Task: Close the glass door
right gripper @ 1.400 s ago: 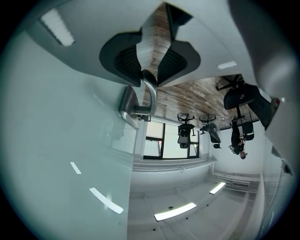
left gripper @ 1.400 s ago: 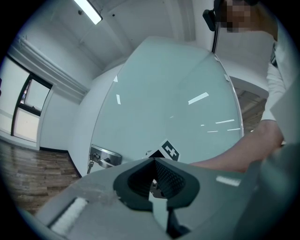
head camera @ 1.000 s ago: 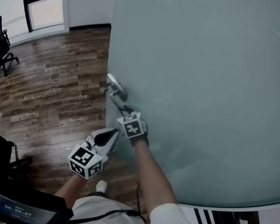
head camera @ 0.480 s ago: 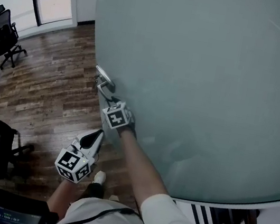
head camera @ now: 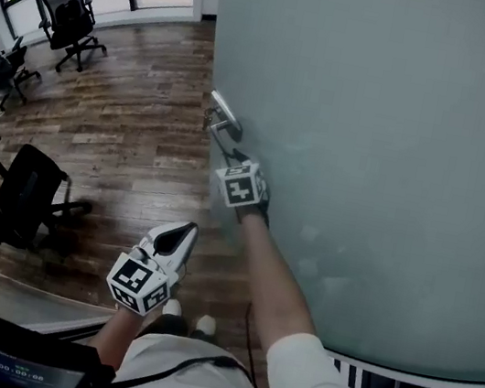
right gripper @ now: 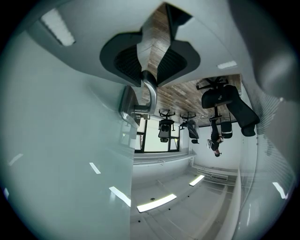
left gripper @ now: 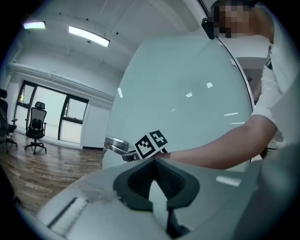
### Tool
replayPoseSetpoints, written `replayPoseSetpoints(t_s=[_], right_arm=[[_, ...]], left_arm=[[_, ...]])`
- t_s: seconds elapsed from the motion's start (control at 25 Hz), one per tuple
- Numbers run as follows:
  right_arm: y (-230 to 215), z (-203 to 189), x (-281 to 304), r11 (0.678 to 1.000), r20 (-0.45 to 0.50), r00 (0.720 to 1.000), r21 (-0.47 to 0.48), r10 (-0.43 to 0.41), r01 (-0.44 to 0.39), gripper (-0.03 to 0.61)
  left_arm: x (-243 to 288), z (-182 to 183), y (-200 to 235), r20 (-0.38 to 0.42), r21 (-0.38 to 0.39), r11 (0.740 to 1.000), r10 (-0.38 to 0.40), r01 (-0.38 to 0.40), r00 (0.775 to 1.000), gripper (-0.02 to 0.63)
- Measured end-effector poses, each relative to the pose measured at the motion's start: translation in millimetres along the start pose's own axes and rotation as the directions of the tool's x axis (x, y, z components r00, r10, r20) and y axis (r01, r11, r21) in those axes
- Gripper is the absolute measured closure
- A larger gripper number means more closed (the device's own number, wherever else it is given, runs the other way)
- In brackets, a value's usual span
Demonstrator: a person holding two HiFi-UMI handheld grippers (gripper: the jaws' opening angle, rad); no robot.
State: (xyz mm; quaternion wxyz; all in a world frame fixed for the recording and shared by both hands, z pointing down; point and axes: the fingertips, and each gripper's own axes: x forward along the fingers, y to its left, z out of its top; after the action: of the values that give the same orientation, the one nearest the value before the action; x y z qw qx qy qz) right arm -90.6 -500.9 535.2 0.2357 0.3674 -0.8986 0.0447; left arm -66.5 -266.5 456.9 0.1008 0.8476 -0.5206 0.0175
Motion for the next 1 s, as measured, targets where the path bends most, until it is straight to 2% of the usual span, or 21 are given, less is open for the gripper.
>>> replayPoseSetpoints(t_s=[0.52,0.84,1.0], right_arm=[[58,-8,-14,0.998,-0.018,0.999,-0.045,0.036,-0.037,0.466],[103,-10,-20,0.991,0.004,0.995,-0.090,0.096,-0.095,0.466],[124,-1,-39,0.988,-0.005,0.993,-0.103,0.115,-0.115,0.465]], left_arm=[[-74,4,16,0.046,-0.010,0.997,0.080,-0.080,0.996,0.614],[-134,0,28,0.075,-0.015,0.989,0.146,-0.146,0.986,0.614],[-161,14,22,0.086,-0.024,0.987,0.159,-0.157,0.984,0.614]])
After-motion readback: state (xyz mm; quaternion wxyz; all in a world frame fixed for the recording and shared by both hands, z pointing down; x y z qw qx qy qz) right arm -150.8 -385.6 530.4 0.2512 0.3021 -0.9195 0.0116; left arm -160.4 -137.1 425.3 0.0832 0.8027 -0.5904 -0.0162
